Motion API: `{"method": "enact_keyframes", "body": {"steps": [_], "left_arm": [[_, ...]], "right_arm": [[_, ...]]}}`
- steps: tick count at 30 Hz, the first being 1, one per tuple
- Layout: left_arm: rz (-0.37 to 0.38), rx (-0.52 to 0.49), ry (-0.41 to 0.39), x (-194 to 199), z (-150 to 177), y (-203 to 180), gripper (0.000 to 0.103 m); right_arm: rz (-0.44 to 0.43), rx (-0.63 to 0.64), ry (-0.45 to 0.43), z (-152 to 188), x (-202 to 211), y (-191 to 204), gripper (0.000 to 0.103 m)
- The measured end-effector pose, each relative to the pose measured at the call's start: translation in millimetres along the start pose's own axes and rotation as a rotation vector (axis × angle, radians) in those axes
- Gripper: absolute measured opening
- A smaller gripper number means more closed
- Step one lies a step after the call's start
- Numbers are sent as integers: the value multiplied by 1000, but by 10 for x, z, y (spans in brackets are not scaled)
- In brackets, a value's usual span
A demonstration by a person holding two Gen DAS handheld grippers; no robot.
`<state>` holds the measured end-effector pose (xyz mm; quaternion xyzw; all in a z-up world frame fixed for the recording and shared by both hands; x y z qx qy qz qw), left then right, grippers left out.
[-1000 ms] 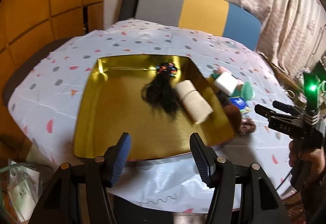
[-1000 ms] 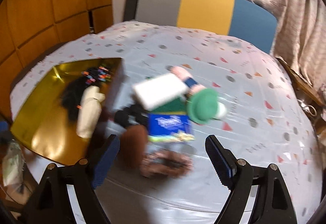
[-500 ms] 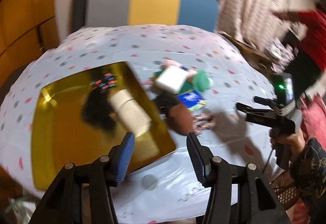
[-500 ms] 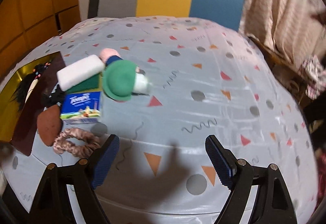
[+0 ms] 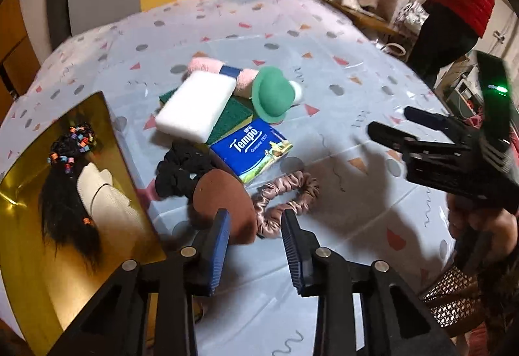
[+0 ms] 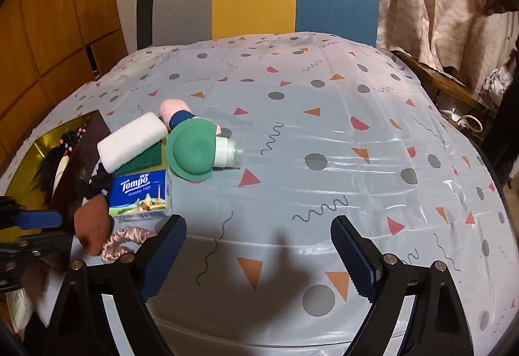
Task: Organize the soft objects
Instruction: 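Withdraw the right tool from the tray, then grasp the brown makeup sponge with the left tool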
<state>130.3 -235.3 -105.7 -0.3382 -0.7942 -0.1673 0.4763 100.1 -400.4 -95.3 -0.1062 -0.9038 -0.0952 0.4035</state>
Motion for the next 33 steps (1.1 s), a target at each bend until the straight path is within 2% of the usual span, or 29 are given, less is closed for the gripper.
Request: {"method": "enact_keyframes", "body": {"steps": [5, 7, 9, 11, 15, 17, 19, 21, 26, 29, 33], "left_arm": [[-104, -4, 92, -232, -60, 110, 38], [-110, -17, 107, -289, -63, 96, 42], [-123, -43, 104, -340, -74, 56, 43], [-166, -77, 109, -407, -96, 40, 43], [-209, -79, 104, -494, -96, 100, 44], [-201, -85, 74, -474, -90, 112, 32], [-198, -85, 51, -430, -88, 117, 29], [-159, -57, 20, -343, -70, 127, 27], [5, -31, -79, -69, 1, -67, 27], [35, -52, -76, -21, 147, -232, 27], [24, -67, -58, -26, 344, -325, 28]], "right_arm": [[-6, -27, 1, -28, 15, -40, 93], [-10, -30, 1, -37, 21, -39, 94], [-12, -32, 2, -39, 23, -38, 94], [-13, -29, 2, -39, 22, -27, 94], [-8, -20, -1, -36, 28, -15, 94], [-4, -19, 2, -33, 18, -20, 94], [-5, -21, 3, -37, 16, -27, 94], [-3, -18, 1, -41, 17, -29, 94], [-2, -18, 6, -38, 7, -42, 94], [-20, -23, 22, -11, -18, -23, 94], [-47, -23, 52, 44, -75, 26, 94]]}}
Point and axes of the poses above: each gripper's, at about its wrist camera, not at the fingertips, and x roughly against the way its jaws point, y to its left, z to its underside, the point moved 7 cm from there along -x, roughly the way its jaws point, and after that the axes turned 6 degrees about -x, right-handed, at the moved point
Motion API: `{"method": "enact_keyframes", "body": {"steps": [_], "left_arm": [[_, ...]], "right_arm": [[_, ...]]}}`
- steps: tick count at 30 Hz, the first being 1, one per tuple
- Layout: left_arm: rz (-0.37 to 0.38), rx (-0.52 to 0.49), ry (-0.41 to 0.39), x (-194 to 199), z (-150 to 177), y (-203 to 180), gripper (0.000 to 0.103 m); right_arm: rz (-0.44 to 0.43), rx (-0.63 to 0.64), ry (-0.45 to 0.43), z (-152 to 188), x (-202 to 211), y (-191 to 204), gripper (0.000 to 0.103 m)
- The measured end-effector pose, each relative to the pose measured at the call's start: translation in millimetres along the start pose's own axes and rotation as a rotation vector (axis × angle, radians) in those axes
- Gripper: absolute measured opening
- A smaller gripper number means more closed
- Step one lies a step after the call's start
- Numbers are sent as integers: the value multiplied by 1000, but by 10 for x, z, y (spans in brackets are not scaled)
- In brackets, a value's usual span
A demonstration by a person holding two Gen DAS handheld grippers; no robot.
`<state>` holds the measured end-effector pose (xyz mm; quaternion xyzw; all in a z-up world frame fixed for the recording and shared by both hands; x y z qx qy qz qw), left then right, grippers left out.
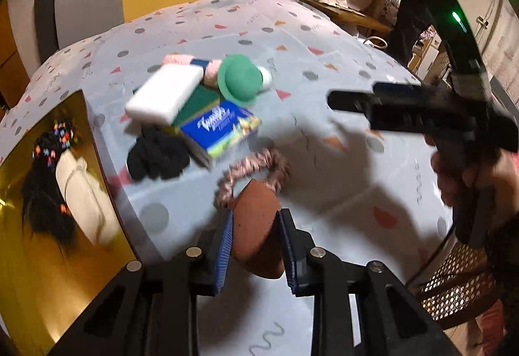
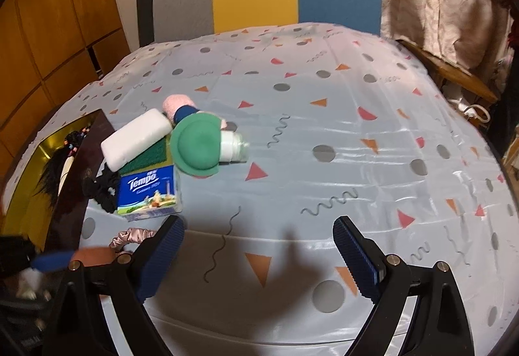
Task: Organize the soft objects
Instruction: 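Grasp the brown makeup sponge with the left tool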
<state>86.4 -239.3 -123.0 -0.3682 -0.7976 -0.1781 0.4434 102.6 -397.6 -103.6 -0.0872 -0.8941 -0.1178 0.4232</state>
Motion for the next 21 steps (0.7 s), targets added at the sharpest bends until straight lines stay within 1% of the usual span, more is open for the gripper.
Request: {"method": "enact_keyframes", "body": {"steps": [2, 5, 6, 12, 14, 15, 16, 21], "left_arm": [[9, 16, 7, -19, 84, -11, 29], [0, 37, 3, -59, 158, -5, 35], [-3, 47, -6, -56, 156, 4, 37], [-6, 29, -9, -132, 130, -40, 39], [-5, 25, -13, -126, 157, -48, 38], [-7, 29, -23, -105, 161, -41, 33], [-10, 32, -31, -85, 164, -32, 31], [-1, 63, -53, 28, 242, 23, 28]], "right_arm": [[-20, 1, 15, 29, -25, 36, 94], [-83, 7, 42, 82, -65, 150, 94], [-89, 15, 46, 97, -75, 184, 94], [-125, 85, 78, 206, -151, 397, 94], [-145, 86, 92, 235, -167, 429, 94], [-147, 86, 95, 243, -174, 441, 94], [-150, 89, 98, 251, -180, 450, 94], [-179, 106, 119, 298, -195, 518, 94]]}}
Point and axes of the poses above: each gripper's, at about its wrist camera, not at the fingertips, and x roughly against the way its jaws point, y to its left, z to its underside, the point moved 7 cm from there along -x, roughly the way its jaws point, and after that the axes turned 6 degrees about -x, right-handed, at the moved point
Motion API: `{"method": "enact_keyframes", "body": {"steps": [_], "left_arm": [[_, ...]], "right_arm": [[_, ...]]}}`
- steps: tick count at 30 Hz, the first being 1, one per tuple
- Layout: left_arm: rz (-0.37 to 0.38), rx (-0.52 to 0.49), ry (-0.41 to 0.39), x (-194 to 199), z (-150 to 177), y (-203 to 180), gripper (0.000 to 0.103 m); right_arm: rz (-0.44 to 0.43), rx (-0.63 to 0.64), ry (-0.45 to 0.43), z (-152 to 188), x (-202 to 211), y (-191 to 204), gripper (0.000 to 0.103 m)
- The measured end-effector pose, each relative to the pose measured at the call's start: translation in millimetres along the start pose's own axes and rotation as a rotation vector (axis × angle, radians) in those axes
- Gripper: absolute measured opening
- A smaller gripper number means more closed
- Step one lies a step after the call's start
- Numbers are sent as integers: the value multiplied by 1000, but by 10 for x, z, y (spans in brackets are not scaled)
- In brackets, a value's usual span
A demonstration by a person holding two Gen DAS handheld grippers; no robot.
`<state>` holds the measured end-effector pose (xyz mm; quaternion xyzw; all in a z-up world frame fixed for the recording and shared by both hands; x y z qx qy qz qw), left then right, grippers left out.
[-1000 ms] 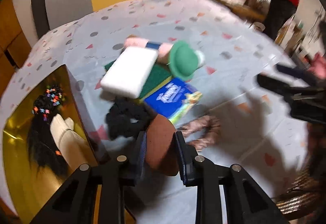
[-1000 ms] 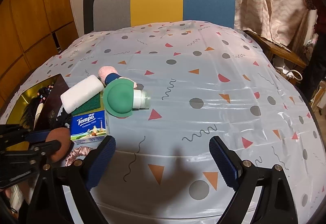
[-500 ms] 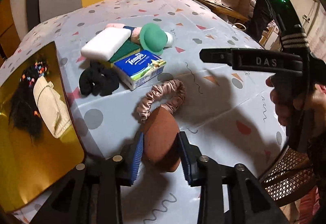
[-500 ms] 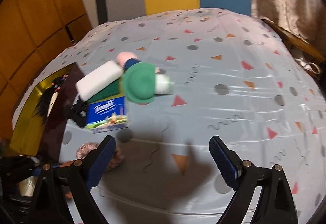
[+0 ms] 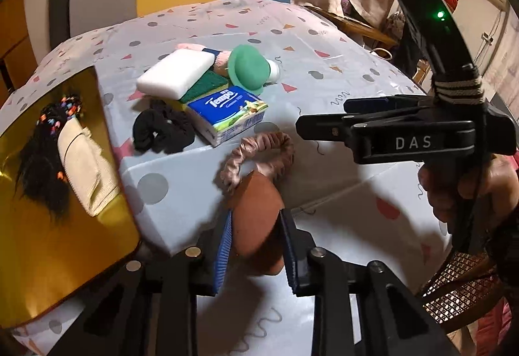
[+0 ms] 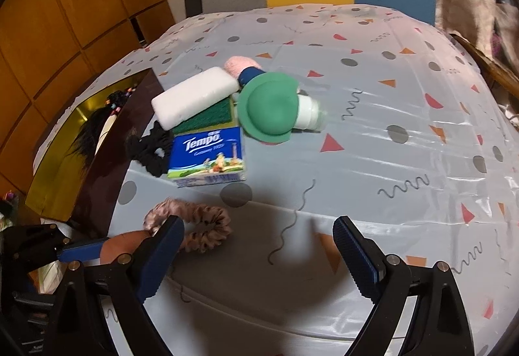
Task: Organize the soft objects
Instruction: 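Grasp the brown makeup sponge with the left tool, then lift the sponge with the left tool while the right tool grasps the pink scrunchie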
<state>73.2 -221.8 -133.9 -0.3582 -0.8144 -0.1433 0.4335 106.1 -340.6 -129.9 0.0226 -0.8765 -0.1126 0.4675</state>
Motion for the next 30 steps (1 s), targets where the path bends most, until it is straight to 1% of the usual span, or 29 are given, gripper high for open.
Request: {"method": "enact_keyframes", "body": {"steps": [4, 6, 8, 9, 11, 14, 18, 20, 22, 24, 25, 26, 27, 28, 30], "left_arm": [[-8, 11, -12, 81, 79, 32, 28], [0, 35, -3, 94, 137, 60, 28], [-6, 29, -10, 129, 183, 67, 28], [-2, 30, -9, 136, 194, 67, 28], [-5, 26, -12, 137, 200, 76, 28], [3, 33, -13, 136, 201, 84, 28], [11, 39, -20, 156, 217, 91, 28], [14, 46, -22, 165, 233, 100, 28], [19, 53, -26, 177, 245, 111, 28], [20, 59, -26, 179, 250, 110, 28], [21, 61, -26, 173, 251, 114, 28], [24, 65, -26, 165, 254, 118, 28], [26, 68, -25, 162, 255, 118, 28], [28, 70, -27, 167, 254, 118, 28], [31, 71, -28, 167, 260, 114, 28]], "right_arm": [[-41, 50, 17, 44, -31, 142, 94], [-40, 66, 31, 85, -66, 189, 94], [-64, 59, 62, 136, -119, 242, 96], [-63, 62, 64, 150, -127, 260, 97], [-52, 90, 59, 170, -149, 337, 101], [-35, 98, 64, 166, -205, 414, 102], [-3, 91, 63, 99, -326, 469, 102], [26, 126, 74, 76, -411, 525, 102], [33, 150, 92, 66, -473, 566, 102], [53, 188, 108, 80, -538, 611, 87], [35, 195, 119, 95, -553, 632, 66], [29, 206, 132, 113, -568, 656, 53], [63, 231, 112, 104, -546, 668, 41], [101, 249, 97, 88, -519, 652, 18], [95, 231, 114, 98, -495, 599, 17]]}}
Point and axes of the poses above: each gripper's, at about its wrist camera, not at the fingertips, and x roughly against the way its jaws point, y to its left, z to its underside, the point moved 7 cm from there along -x, roughly the way its jaws point, and after that the axes turned 6 degrees about -x, right-handed, at the moved point
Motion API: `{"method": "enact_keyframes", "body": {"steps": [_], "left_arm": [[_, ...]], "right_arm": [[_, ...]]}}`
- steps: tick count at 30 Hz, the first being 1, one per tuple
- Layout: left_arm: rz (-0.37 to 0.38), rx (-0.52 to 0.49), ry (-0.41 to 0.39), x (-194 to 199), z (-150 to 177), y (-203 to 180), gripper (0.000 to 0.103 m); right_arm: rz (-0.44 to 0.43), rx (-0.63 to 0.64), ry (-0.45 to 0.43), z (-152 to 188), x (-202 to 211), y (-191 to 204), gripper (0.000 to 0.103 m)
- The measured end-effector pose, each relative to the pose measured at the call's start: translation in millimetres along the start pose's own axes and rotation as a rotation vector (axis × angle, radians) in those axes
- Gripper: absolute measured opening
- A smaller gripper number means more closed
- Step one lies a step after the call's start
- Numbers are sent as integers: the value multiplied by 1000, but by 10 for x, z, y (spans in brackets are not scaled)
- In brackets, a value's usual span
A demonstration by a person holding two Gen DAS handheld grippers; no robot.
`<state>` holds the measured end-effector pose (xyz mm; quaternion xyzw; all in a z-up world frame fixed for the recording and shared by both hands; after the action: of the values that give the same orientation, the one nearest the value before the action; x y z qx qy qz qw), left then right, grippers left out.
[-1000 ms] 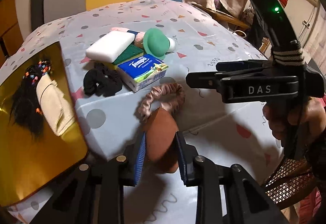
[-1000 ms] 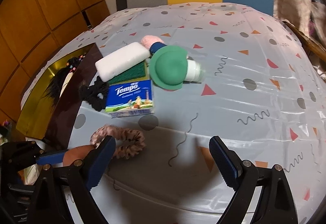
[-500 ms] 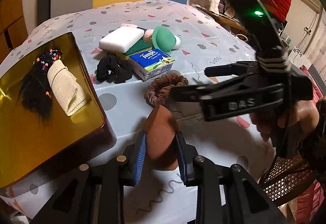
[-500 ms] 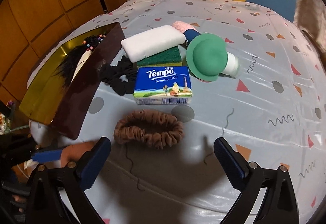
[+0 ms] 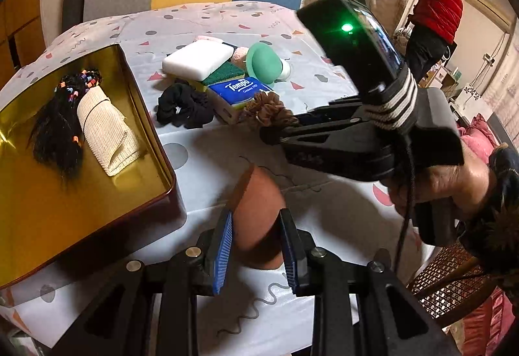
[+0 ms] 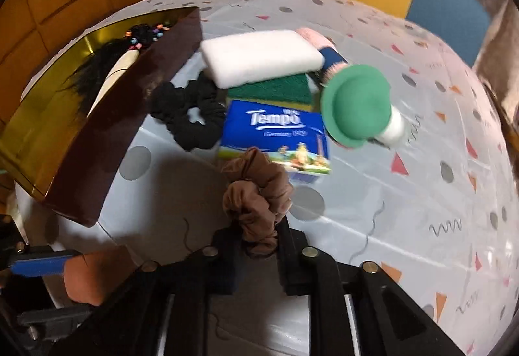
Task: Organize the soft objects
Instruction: 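Lift the sponge with the left tool while the right tool grasps the pink scrunchie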
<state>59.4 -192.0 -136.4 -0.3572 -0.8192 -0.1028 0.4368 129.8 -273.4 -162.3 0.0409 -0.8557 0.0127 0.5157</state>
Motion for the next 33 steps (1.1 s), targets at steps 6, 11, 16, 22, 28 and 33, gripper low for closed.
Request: {"method": "enact_keyframes", "body": {"steps": [6, 11, 16, 22, 28, 33], "left_arm": [[9, 22, -6, 12, 18, 27, 28], [14, 28, -5, 11, 24, 30, 28], [12, 30, -7, 10, 23, 33, 28], [8, 22, -12, 22, 15, 18, 28], [12, 30, -30, 110, -42, 26, 28], [46, 84, -89, 424, -186, 114, 28]], "right_arm": [[0, -45, 52, 203, 99, -322, 27], [-24, -147, 52, 364, 248, -608, 82], [-49, -214, 17, 330, 351, -723, 89], [41, -50, -9, 252, 221, -606, 88], [38, -34, -9, 268, 78, -564, 17], [1, -45, -16, 299, 65, -580, 18]]}}
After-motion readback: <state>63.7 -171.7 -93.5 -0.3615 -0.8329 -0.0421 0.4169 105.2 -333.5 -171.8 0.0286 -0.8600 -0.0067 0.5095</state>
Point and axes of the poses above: each gripper's, at about its wrist camera, not at the fingertips, and x roughly against the way its jaws point, y to its left, z to its underside, the point moved 7 cm from there along -x, roughly the way its jaws point, and after that the axes turned 6 degrees about -x, right-handed, at the moved point
